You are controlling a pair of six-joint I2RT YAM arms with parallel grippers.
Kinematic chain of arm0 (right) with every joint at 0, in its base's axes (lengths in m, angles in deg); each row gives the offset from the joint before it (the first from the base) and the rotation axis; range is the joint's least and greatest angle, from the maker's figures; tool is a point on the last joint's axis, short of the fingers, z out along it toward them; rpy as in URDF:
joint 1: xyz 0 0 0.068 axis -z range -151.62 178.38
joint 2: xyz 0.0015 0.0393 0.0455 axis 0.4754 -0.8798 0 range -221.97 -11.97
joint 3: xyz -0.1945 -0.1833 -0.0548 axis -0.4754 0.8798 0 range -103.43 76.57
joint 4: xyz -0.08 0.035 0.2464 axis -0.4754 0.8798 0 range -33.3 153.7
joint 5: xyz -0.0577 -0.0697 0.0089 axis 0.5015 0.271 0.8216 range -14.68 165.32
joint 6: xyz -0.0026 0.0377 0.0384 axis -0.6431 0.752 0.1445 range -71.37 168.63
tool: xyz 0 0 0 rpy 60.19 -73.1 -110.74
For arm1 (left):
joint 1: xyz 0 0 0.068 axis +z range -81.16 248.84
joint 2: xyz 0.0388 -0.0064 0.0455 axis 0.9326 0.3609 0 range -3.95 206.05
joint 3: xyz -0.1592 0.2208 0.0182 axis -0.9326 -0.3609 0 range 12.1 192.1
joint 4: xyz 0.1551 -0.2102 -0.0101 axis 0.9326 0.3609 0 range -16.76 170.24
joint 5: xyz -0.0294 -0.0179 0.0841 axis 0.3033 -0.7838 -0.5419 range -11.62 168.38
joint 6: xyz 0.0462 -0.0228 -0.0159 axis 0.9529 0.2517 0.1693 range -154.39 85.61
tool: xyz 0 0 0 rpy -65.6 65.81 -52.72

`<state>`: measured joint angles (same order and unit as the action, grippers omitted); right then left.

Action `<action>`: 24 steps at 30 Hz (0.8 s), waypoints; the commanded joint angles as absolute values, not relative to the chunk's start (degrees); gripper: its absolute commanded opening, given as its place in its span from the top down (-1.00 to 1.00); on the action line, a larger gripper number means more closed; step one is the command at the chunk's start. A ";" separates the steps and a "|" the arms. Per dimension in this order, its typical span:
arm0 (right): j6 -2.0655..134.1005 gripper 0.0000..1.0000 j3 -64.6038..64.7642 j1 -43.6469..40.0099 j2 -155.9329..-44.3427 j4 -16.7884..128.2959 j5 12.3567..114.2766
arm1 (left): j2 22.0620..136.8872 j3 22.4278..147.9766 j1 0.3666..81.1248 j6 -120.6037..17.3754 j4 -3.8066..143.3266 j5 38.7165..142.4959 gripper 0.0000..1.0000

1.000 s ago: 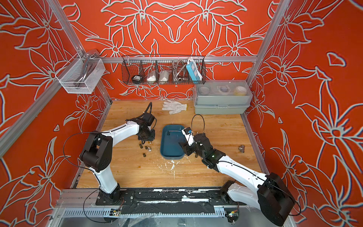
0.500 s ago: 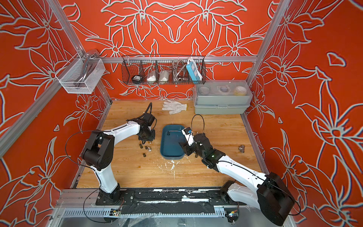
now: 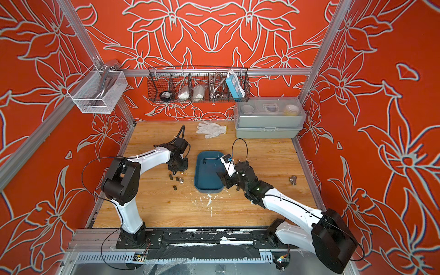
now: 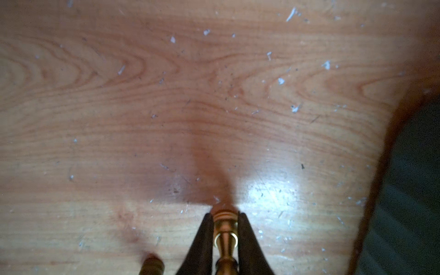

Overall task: Put the chess pieces into the storage box
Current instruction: Pick up the chess piece at the center of the board.

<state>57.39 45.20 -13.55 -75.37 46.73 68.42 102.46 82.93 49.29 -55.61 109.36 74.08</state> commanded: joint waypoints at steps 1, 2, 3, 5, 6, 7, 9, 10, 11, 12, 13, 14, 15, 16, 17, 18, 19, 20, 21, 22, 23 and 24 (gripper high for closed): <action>56.92 -0.11 44.15 -14.00 -75.47 45.34 69.38 | 103.36 82.93 49.51 -54.97 109.36 73.10 0.64; 56.96 -0.11 44.22 -14.07 -75.36 45.37 69.55 | 103.44 83.02 49.51 -54.89 109.45 73.10 0.65; 56.95 -0.11 44.15 -14.07 -75.31 45.37 69.58 | 103.48 83.03 49.51 -55.02 109.38 73.10 0.68; 56.90 -0.11 44.26 -14.06 -75.26 45.37 69.56 | 103.38 82.98 49.51 -55.05 109.37 73.04 0.70; 56.96 -0.11 44.26 -14.05 -75.23 45.37 69.60 | 103.30 83.03 49.53 -55.04 109.45 72.94 0.70; 56.90 -0.11 44.25 -14.06 -75.18 45.37 69.60 | 103.30 83.03 49.51 -55.05 109.45 72.86 0.72; 56.91 -0.11 44.19 -14.05 -75.19 45.37 69.60 | 103.13 82.88 49.51 -55.05 109.45 72.84 0.82; 56.98 -0.11 44.19 -14.05 -75.24 45.37 69.69 | 102.97 82.85 49.52 -55.14 109.50 72.84 0.82; 56.90 -0.12 44.19 -14.06 -75.24 45.43 69.64 | 102.84 82.76 49.51 -55.21 109.56 72.76 0.82; 56.95 -0.12 44.18 -14.07 -75.25 45.45 69.72 | 102.65 82.67 49.51 -55.23 109.54 72.71 0.81; 56.94 -0.12 44.16 -14.04 -75.19 45.47 69.89 | 102.48 82.59 49.51 -55.28 109.54 72.66 0.81; 57.02 -0.12 44.19 -14.03 -75.12 45.48 70.03 | 102.34 82.50 49.42 -55.29 109.62 72.66 0.81; 57.03 -0.12 44.29 -14.06 -75.02 45.54 70.13 | 102.13 82.57 49.42 -55.30 109.84 72.54 0.81; 57.11 -0.12 44.25 -14.02 -75.01 45.54 70.28 | 101.95 82.58 49.46 -55.34 110.04 72.28 0.81; 57.15 -0.12 44.31 -14.07 -75.03 45.55 70.38 | 101.58 82.59 49.27 -55.42 110.23 71.99 0.81; 57.30 -0.12 44.27 -14.05 -75.04 45.58 70.76 | 101.15 82.56 49.25 -55.40 110.48 71.75 0.81; 57.55 -0.12 44.27 -14.02 -74.91 45.54 71.14 | 100.63 82.59 49.05 -55.48 110.71 71.39 0.81; 57.72 -0.13 44.35 -14.05 -74.88 45.62 71.67 | 99.88 82.66 48.86 -55.52 111.00 70.91 0.81; 58.20 -0.13 44.35 -14.07 -74.90 45.70 72.39 | 99.10 82.90 48.60 -55.66 111.41 70.46 0.81; 58.66 -0.16 44.28 -14.07 -74.86 45.78 73.20 | 98.49 83.30 48.42 -55.71 111.91 70.17 0.81; 59.09 -0.19 44.29 -14.07 -74.75 45.89 73.99 | 97.82 83.92 48.03 -55.79 112.69 69.97 0.81; 59.48 -0.21 44.34 -14.02 -74.64 45.94 74.61 | 97.03 84.75 47.52 -55.92 113.41 69.79 0.80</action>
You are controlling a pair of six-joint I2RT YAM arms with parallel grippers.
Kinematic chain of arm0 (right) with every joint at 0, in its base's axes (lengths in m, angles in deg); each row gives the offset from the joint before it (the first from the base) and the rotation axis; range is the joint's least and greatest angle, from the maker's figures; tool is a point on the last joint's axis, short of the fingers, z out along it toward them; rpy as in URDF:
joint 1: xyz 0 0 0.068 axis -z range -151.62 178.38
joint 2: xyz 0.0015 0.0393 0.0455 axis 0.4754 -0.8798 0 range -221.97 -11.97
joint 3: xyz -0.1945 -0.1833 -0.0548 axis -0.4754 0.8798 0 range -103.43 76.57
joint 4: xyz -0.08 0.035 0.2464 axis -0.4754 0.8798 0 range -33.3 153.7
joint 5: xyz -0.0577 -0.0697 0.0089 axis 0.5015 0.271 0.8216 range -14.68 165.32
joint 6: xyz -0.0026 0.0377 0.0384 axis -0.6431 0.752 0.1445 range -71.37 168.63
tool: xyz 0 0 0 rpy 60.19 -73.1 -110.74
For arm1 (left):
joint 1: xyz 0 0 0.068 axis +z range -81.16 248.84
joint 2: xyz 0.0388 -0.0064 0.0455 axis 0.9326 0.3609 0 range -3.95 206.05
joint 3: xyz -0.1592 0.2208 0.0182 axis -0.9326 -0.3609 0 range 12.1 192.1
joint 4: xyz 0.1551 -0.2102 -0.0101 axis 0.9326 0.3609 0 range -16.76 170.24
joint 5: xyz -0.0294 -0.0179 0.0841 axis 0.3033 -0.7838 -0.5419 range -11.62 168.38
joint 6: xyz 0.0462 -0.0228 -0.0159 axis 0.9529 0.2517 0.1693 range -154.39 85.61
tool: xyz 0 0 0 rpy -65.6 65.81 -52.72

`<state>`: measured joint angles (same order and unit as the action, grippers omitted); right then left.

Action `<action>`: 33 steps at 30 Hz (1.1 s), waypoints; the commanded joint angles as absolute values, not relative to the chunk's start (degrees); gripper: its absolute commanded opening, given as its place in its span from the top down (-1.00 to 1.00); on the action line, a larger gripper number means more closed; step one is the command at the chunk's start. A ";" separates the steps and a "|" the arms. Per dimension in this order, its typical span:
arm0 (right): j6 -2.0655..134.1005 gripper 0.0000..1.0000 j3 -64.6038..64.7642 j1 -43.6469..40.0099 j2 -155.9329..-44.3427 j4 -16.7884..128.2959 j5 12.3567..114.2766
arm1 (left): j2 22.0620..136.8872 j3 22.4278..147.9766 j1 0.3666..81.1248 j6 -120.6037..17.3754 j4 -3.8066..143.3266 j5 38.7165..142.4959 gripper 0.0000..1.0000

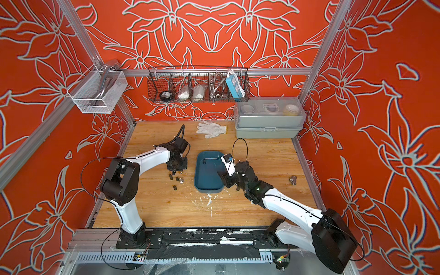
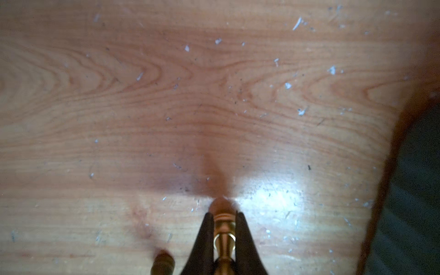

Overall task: Put the chess pieces into the storage box
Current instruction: Pick up the chess piece at the center of the board, then place the chess piece in the storage box.

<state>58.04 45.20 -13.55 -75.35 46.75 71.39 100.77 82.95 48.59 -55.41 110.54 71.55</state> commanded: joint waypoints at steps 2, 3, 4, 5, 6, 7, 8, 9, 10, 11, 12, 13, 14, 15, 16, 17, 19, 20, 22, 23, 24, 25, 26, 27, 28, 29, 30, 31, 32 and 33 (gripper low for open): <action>60.05 -0.25 44.38 -13.92 -74.47 46.02 75.79 | 96.09 86.48 46.19 -56.06 114.54 69.69 0.80; 60.24 -0.26 44.32 -13.98 -74.21 46.17 76.38 | 95.58 87.75 45.22 -56.12 115.28 69.16 0.80; 60.37 -0.27 44.45 -13.98 -73.99 46.24 77.11 | 95.30 88.89 44.30 -56.26 116.01 68.47 0.80; 60.48 -0.27 44.65 -13.91 -73.61 46.20 77.93 | 95.07 90.31 43.24 -56.34 116.82 67.90 0.80; 60.67 -0.30 45.06 -13.87 -73.11 46.01 78.79 | 94.96 91.79 42.20 -56.33 117.45 67.66 0.81; 60.76 -0.30 45.43 -13.79 -72.54 45.66 79.42 | 94.92 93.10 41.22 -56.36 117.85 67.57 0.81; 60.89 -0.32 45.97 -13.73 -71.98 45.38 80.35 | 95.14 94.65 40.25 -56.32 118.26 67.40 0.81; 61.03 -0.32 46.39 -13.65 -71.31 45.11 81.15 | 95.46 96.26 39.29 -56.37 118.69 67.38 0.80; 61.21 -0.33 46.75 -13.55 -70.69 45.02 81.80 | 95.97 97.73 38.49 -56.37 118.92 67.39 0.80; 61.37 -0.34 47.22 -13.46 -69.99 44.78 82.57 | 96.72 99.55 37.58 -56.12 119.26 67.44 0.81; 61.46 -0.36 47.74 -13.29 -69.28 44.52 83.20 | 97.83 101.33 36.72 -56.01 119.58 67.56 0.81; 61.63 -0.36 48.12 -13.17 -68.74 44.25 83.55 | 98.94 102.82 36.13 -55.74 119.73 67.72 0.80; 61.62 -0.37 48.47 -13.04 -68.26 44.15 83.96 | 100.28 104.64 35.51 -55.48 120.03 68.03 0.80; 61.70 -0.37 48.72 -12.93 -67.82 44.05 84.01 | 101.81 106.51 35.00 -55.22 120.46 68.30 0.80; 61.65 -0.37 48.83 -12.79 -67.58 44.03 84.06 | 103.17 107.95 34.68 -55.00 120.74 68.48 0.81; 61.67 -0.37 48.88 -12.71 -67.37 44.10 84.18 | 104.75 109.55 34.49 -54.70 120.94 68.82 0.80; 61.77 -0.37 49.01 -12.60 -67.21 44.20 84.46 | 107.70 112.37 34.39 -54.20 121.45 69.85 0.80; 61.85 -0.37 49.02 -12.57 -67.17 44.31 84.71 | 109.24 113.72 34.30 -53.96 121.64 70.31 0.80; 61.77 -0.37 49.04 -12.48 -67.08 44.40 84.76 | 111.98 115.93 34.23 -53.53 122.21 71.21 0.80; 61.65 -0.37 49.06 -12.41 -67.00 44.36 84.81 | 113.40 116.97 34.13 -53.39 122.57 71.58 0.80; 61.54 -0.37 49.21 -12.47 -66.99 44.31 84.94 | 114.60 117.84 33.96 -53.16 122.89 71.68 0.80; 61.49 -0.37 49.21 -12.34 -66.99 44.24 85.12 | 115.52 118.29 33.87 -53.09 122.86 71.78 0.80; 61.38 -0.37 49.32 -12.39 -66.91 44.23 85.28 | 116.51 118.80 33.77 -52.97 122.77 71.99 0.80; 61.37 -0.37 49.30 -12.39 -66.89 44.22 85.33 | 117.41 119.28 33.73 -52.86 122.81 72.37 0.80; 61.22 -0.37 49.40 -12.34 -66.82 44.22 85.38 | 118.11 119.58 33.77 -52.92 122.77 72.46 0.80; 61.20 -0.37 49.41 -12.39 -66.75 44.07 85.42 | 118.70 119.77 33.69 -52.93 122.47 72.40 0.79; 61.12 -0.37 49.42 -12.40 -66.73 44.05 85.51 | 119.20 119.99 33.69 -52.84 122.29 72.55 0.80; 61.12 -0.37 49.50 -12.40 -66.81 43.90 85.51 | 119.56 120.11 33.69 -52.84 122.00 72.58 0.80; 61.16 -0.37 49.57 -12.33 -66.82 43.87 85.51 | 119.91 120.27 33.69 -52.76 121.73 72.59 0.79; 61.11 -0.37 49.55 -12.33 -66.82 43.80 85.43 | 120.27 120.42 33.69 -52.76 121.52 72.66 0.80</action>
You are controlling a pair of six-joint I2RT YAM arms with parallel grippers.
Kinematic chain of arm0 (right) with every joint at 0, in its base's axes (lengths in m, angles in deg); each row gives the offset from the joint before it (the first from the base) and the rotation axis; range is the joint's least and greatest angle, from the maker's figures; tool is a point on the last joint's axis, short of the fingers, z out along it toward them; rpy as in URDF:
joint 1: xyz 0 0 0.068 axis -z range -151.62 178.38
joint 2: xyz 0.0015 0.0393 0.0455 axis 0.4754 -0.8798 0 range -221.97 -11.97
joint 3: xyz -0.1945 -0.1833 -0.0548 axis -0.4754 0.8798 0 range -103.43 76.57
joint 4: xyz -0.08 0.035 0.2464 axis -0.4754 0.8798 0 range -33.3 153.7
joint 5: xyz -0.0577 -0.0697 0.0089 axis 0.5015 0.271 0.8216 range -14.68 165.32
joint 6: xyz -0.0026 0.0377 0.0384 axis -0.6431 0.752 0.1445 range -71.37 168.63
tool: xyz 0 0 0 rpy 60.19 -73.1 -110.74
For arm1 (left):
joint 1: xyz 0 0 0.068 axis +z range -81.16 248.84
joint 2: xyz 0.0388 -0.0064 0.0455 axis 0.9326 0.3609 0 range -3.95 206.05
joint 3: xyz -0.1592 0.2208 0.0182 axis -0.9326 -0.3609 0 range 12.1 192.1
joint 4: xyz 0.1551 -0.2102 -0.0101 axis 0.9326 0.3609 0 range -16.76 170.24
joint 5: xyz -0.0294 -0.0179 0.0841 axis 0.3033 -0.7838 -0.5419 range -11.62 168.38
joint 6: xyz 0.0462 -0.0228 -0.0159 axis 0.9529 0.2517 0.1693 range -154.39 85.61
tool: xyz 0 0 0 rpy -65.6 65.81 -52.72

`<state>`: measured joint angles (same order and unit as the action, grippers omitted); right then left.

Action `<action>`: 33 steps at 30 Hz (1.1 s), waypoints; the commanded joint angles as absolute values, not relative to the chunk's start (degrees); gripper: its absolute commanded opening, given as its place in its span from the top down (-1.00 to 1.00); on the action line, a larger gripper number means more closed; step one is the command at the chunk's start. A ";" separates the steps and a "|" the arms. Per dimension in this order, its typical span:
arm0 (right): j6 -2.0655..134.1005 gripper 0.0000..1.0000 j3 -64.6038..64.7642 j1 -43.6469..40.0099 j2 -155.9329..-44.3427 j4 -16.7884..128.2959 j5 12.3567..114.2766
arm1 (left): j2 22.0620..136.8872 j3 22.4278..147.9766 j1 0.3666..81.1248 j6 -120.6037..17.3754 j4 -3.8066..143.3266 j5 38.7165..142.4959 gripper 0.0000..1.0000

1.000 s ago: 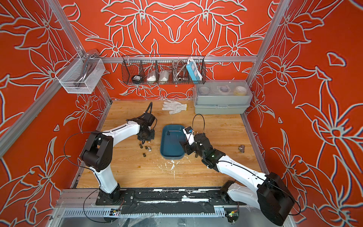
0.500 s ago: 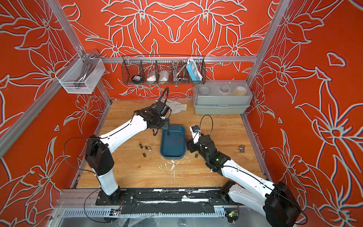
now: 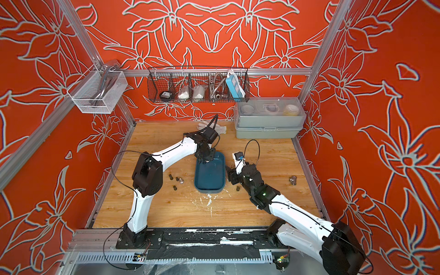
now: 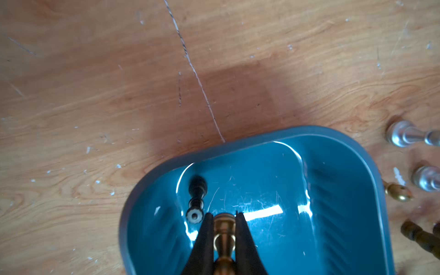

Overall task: Put the chess pieces into the storage box
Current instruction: Place the chess piece in the storage box.

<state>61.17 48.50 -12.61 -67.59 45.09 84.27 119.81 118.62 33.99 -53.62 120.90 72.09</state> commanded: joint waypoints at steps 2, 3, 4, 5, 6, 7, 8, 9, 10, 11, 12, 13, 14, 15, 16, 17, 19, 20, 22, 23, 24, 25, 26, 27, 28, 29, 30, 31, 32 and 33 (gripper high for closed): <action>61.05 -0.37 49.64 -12.34 -66.86 43.70 85.42 | 120.96 121.01 33.60 -52.62 121.46 72.88 0.80; 61.04 -0.37 49.68 -12.38 -66.77 43.61 85.42 | 121.30 121.27 33.60 -52.60 121.44 73.01 0.80; 61.03 -0.37 49.70 -12.35 -66.81 43.52 85.42 | 121.58 121.48 33.56 -52.61 121.41 73.10 0.79; 61.03 -0.37 49.79 -12.32 -66.82 43.44 85.43 | 121.96 121.75 33.51 -52.51 121.40 73.15 0.79; 60.97 -0.37 49.77 -12.29 -66.82 43.35 85.47 | 122.46 122.14 33.56 -52.40 121.41 73.34 0.79; 60.94 -0.37 49.77 -12.30 -66.90 43.35 85.49 | 122.86 122.49 33.51 -52.38 121.62 73.37 0.79; 60.99 -0.37 49.81 -12.31 -66.97 43.35 85.42 | 123.34 122.78 33.40 -52.30 121.67 73.45 0.79; 60.99 -0.37 49.69 -12.31 -66.95 43.30 85.40 | 123.77 123.02 33.42 -52.24 121.75 73.46 0.79; 61.00 -0.37 49.73 -12.31 -67.08 43.26 85.42 | 124.19 123.36 33.40 -52.22 121.96 73.46 0.79; 60.87 -0.37 49.76 -12.27 -67.08 43.18 85.37 | 124.61 123.61 33.42 -52.14 122.18 73.37 0.79; 60.85 -0.37 49.80 -12.31 -67.17 43.17 85.34 | 125.02 123.94 33.42 -52.04 122.24 73.37 0.79; 60.87 -0.37 49.79 -12.30 -67.21 43.18 85.34 | 125.35 124.21 33.42 -52.06 122.35 73.37 0.79; 60.87 -0.37 49.85 -12.31 -67.22 43.13 85.23 | 125.63 124.46 33.42 -52.03 122.45 73.37 0.79; 60.80 -0.37 49.80 -12.30 -67.34 43.08 85.20 | 126.04 124.70 33.41 -51.98 122.54 73.32 0.79; 60.78 -0.37 49.71 -12.31 -67.47 43.08 85.16 | 126.27 125.02 33.42 -51.92 122.71 73.21 0.79; 60.76 -0.37 49.66 -12.31 -67.60 43.04 85.07 | 126.75 125.41 33.42 -51.85 122.94 73.13 0.79; 60.80 -0.37 49.61 -12.31 -67.74 43.19 85.09 | 127.25 125.86 33.40 -51.76 123.15 73.02 0.79; 60.75 -0.37 49.64 -12.31 -67.78 43.09 85.08 | 127.51 125.97 33.42 -51.83 123.15 73.10 0.79; 60.74 -0.37 49.60 -12.31 -67.82 43.10 85.07 | 127.84 126.05 33.42 -51.97 123.17 73.19 0.79; 60.72 -0.37 49.65 -12.31 -67.70 43.17 85.16 | 127.95 126.00 33.42 -51.98 123.16 73.19 0.79; 60.73 -0.37 49.62 -12.31 -67.56 43.19 85.20 | 128.05 126.00 33.42 -51.96 123.16 73.11 0.78; 60.70 -0.37 49.68 -12.31 -67.45 43.17 85.20 | 128.22 126.00 33.42 -51.93 123.16 73.10 0.78; 60.70 -0.37 49.77 -12.31 -67.36 43.08 85.16 | 128.15 126.00 33.42 -51.94 123.16 73.10 0.78; 60.68 -0.37 49.81 -12.31 -67.30 43.08 85.16 | 128.23 126.00 33.41 -51.90 123.16 73.06 0.78; 60.72 -0.37 49.79 -12.31 -67.25 43.08 85.16 | 128.32 126.00 33.40 -51.96 123.16 73.02 0.78; 60.69 -0.37 49.79 -12.30 -67.19 43.05 85.16 | 128.40 126.00 33.42 -51.84 123.13 73.02 0.77; 60.72 -0.37 49.79 -12.31 -67.17 43.17 85.16 | 128.49 126.08 33.42 -51.80 123.16 73.06 0.77; 60.70 -0.37 49.84 -12.31 -67.12 43.10 85.16 | 128.66 126.09 33.42 -51.72 123.16 73.18 0.77; 60.72 -0.37 49.91 -12.31 -67.17 43.10 85.15 | 128.80 126.08 33.42 -51.79 123.20 73.24 0.77; 60.68 -0.37 49.85 -12.31 -67.17 43.08 85.16 | 128.84 126.09 33.42 -51.85 123.16 73.36 0.76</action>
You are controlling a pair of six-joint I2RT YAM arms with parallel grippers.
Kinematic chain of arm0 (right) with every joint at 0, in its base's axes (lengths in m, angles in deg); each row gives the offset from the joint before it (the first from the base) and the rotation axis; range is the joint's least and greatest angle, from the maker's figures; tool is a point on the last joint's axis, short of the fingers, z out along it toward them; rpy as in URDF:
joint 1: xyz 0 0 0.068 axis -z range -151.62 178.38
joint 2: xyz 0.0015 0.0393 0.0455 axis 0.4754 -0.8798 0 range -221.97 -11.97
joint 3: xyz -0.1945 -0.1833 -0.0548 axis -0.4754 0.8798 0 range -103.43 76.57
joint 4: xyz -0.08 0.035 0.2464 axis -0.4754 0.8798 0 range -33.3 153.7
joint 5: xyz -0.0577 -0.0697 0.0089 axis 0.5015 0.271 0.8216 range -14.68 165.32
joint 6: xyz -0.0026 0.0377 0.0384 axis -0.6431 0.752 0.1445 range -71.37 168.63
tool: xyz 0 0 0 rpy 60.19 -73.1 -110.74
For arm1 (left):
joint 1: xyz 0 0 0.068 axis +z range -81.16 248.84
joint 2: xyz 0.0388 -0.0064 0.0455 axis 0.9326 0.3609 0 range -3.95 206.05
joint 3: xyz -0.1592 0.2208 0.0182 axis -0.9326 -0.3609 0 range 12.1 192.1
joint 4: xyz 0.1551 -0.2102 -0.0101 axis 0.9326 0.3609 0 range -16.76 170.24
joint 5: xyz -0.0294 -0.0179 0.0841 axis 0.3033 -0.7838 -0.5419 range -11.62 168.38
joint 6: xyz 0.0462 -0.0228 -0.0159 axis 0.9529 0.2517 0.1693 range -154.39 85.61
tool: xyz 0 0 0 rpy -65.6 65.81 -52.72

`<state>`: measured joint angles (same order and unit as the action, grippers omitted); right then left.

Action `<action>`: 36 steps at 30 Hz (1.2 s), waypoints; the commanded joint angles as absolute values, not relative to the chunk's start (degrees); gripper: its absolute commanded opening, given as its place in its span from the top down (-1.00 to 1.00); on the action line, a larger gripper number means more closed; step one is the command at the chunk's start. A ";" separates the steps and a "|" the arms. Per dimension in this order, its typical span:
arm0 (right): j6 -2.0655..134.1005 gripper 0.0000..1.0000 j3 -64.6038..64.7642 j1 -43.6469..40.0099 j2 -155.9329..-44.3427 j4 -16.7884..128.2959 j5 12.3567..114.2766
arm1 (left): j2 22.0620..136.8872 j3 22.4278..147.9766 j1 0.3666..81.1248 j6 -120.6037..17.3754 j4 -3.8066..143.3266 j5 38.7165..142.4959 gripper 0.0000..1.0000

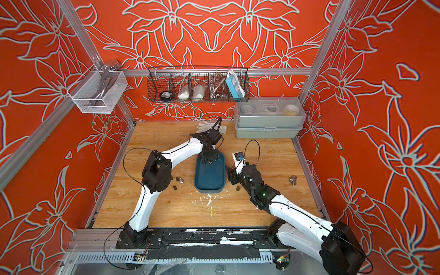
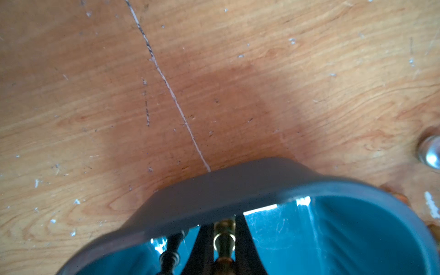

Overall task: Put the chess pieces into the storage box
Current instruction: Place the chess piece in the storage box.

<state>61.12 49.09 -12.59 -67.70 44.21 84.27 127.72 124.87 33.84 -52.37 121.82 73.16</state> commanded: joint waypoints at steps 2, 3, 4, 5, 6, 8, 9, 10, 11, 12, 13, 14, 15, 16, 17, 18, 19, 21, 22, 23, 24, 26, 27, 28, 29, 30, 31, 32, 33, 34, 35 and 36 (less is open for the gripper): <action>60.72 -0.37 49.93 -12.31 -67.17 43.00 85.09 | 129.00 126.09 33.42 -51.72 123.09 73.37 0.75; 60.67 -0.37 49.96 -12.29 -67.17 42.91 85.07 | 129.11 126.03 33.38 -51.70 123.16 73.28 0.74; 60.72 -0.37 49.96 -12.31 -67.17 42.91 85.07 | 129.21 126.09 33.42 -51.59 123.16 73.19 0.75; 60.67 -0.37 49.99 -12.31 -67.17 42.91 85.20 | 129.27 126.03 33.42 -51.61 123.14 73.23 0.75; 60.67 -0.37 49.98 -12.31 -67.17 42.91 85.25 | 129.29 125.96 33.42 -51.70 123.16 73.28 0.74; 60.59 -0.37 50.03 -12.31 -67.26 42.82 85.55 | 129.42 125.83 33.42 -51.66 122.99 73.28 0.74; 60.63 -0.37 50.02 -12.30 -67.34 42.82 85.60 | 129.46 125.83 33.42 -51.65 122.92 73.28 0.74; 60.60 -0.37 49.89 -12.31 -67.27 43.03 85.60 | 129.46 125.70 33.42 -51.65 122.97 73.28 0.74; 60.59 -0.37 49.97 -12.31 -67.19 43.08 85.51 | 129.46 125.52 33.42 -51.78 122.91 73.21 0.73; 60.59 -0.37 50.04 -12.31 -67.10 42.92 85.51 | 129.52 125.47 33.42 -51.92 122.80 73.27 0.72; 60.59 -0.37 50.11 -12.29 -67.08 42.74 85.54 | 129.47 125.56 33.42 -51.89 122.85 73.51 0.70; 60.60 -0.37 50.12 -12.31 -67.04 42.73 85.66 | 129.40 125.49 33.42 -52.03 122.81 73.63 0.70; 60.61 -0.37 50.12 -12.31 -67.08 42.73 85.65 | 129.38 125.56 33.41 -52.01 122.75 73.63 0.69; 60.53 -0.37 50.12 -12.31 -67.08 42.73 85.60 | 129.29 125.60 33.42 -51.93 122.77 73.40 0.68; 60.50 -0.37 50.03 -12.31 -67.01 42.82 85.55 | 129.20 125.65 33.42 -51.84 122.74 73.22 0.63; 60.53 -0.37 50.03 -12.31 -66.99 42.83 85.60 | 129.11 125.73 33.42 -51.81 122.81 73.11 0.57; 60.54 -0.37 50.18 -12.31 -66.91 42.82 85.60 | 128.96 125.73 33.38 -51.71 122.90 73.10 0.50; 60.50 -0.37 50.24 -12.31 -66.76 42.73 85.69 | 128.53 125.65 33.42 -51.82 122.90 73.20 0.39; 60.43 -0.37 50.29 -12.31 -66.79 42.64 85.77 | 128.28 125.54 33.42 -51.86 122.90 73.26 0.32; 60.46 -0.37 50.29 -12.29 -66.82 42.51 85.78 | 128.04 125.61 33.42 -51.86 122.90 73.43 0.30; 60.47 -0.37 50.32 -12.31 -66.86 42.49 85.80 | 127.74 125.63 33.42 -51.77 122.94 73.61 0.30; 60.42 -0.37 50.32 -12.31 -66.97 42.55 85.74 | 126.95 125.74 33.34 -51.71 123.23 73.98 0.28; 60.43 -0.37 50.26 -12.31 -66.99 42.55 85.77 | 126.42 125.57 33.29 -51.69 123.17 73.98 0.28; 60.42 -0.37 50.28 -12.30 -66.91 42.68 85.78 | 125.85 125.48 33.25 -51.63 123.14 73.98 0.27; 60.46 -0.37 50.30 -12.31 -66.90 42.69 85.86 | 125.07 125.36 33.16 -51.70 123.25 73.98 0.25; 60.57 -0.37 50.22 -12.31 -66.82 42.69 85.86 | 124.48 125.22 33.08 -51.67 123.18 74.07 0.25; 60.50 -0.37 50.28 -12.30 -66.73 42.81 85.95 | 123.63 125.09 32.99 -51.71 123.20 74.16 0.25; 60.59 -0.37 50.21 -12.31 -66.73 42.90 86.03 | 122.78 124.87 32.90 -51.68 123.10 74.28 0.24; 60.75 -0.38 50.16 -12.31 -66.65 42.99 86.19 | 121.99 124.63 32.80 -51.72 122.95 74.40 0.22; 60.98 -0.37 50.04 -12.31 -66.56 43.31 86.67 | 120.85 124.28 32.81 -51.82 122.82 74.59 0.20; 61.26 -0.37 49.84 -12.24 -66.43 43.79 87.11 | 119.58 123.85 32.73 -51.96 122.52 74.68 0.17; 61.61 -0.38 49.61 -12.22 -66.36 44.31 87.58 | 118.34 123.14 32.64 -52.12 122.00 74.69 0.16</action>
<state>61.08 49.44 -12.46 -67.33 43.91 84.79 124.51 124.06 33.14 -52.26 121.91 74.08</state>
